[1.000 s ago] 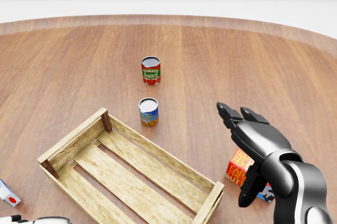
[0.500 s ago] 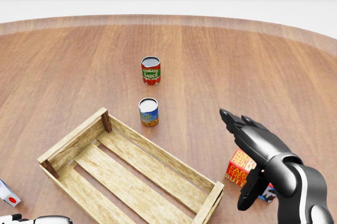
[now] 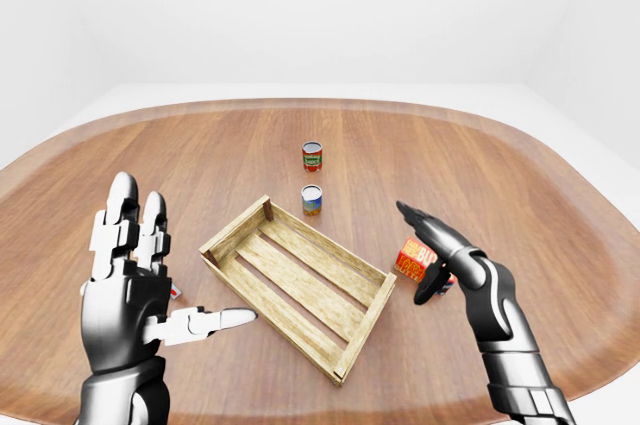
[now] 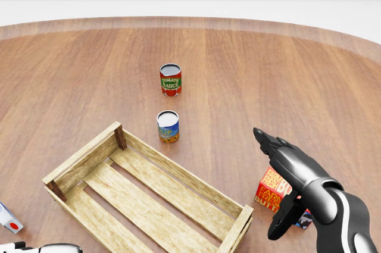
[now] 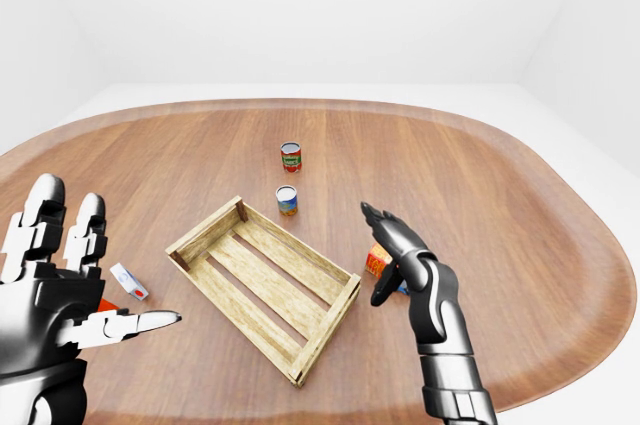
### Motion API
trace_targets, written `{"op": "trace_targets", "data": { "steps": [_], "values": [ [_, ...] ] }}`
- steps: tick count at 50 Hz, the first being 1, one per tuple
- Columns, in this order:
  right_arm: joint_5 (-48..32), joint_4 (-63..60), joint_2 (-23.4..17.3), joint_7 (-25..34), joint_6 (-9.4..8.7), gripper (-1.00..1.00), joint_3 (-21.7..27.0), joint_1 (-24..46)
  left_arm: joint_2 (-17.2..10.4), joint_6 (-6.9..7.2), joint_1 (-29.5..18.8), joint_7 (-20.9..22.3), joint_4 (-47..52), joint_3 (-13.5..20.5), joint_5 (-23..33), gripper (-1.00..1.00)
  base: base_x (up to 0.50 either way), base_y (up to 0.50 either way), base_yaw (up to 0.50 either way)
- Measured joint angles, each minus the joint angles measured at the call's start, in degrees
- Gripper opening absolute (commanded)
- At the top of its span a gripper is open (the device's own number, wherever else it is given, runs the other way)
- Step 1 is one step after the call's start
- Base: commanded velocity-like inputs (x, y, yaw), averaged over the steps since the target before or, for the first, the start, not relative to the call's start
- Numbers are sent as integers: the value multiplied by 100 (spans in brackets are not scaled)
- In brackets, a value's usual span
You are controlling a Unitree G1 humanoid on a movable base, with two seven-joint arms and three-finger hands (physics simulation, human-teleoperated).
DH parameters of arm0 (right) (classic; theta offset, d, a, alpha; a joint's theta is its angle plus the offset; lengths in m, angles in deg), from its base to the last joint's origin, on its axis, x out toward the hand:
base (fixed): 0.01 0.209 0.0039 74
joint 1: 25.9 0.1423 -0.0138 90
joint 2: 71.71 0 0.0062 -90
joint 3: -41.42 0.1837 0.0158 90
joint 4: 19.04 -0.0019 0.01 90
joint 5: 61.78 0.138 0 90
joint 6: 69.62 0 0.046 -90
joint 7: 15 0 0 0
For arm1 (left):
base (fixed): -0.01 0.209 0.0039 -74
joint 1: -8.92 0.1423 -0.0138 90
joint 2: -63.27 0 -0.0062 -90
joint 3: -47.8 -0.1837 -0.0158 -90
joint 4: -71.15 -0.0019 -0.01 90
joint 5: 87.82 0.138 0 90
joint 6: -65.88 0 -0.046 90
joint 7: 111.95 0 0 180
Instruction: Pick up the butter and put it in the tray.
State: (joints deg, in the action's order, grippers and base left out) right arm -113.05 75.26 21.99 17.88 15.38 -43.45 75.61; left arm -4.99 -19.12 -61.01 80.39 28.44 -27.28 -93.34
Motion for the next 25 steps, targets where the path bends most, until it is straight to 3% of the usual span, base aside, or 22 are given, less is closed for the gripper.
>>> {"op": "trace_targets", "data": {
  "steps": [25],
  "values": [
    [313, 736, -88, -447, 0, 100, 24, 80, -7, 0, -5, -18, -14, -21, 11, 100, 0, 0, 0]
  ]
}}
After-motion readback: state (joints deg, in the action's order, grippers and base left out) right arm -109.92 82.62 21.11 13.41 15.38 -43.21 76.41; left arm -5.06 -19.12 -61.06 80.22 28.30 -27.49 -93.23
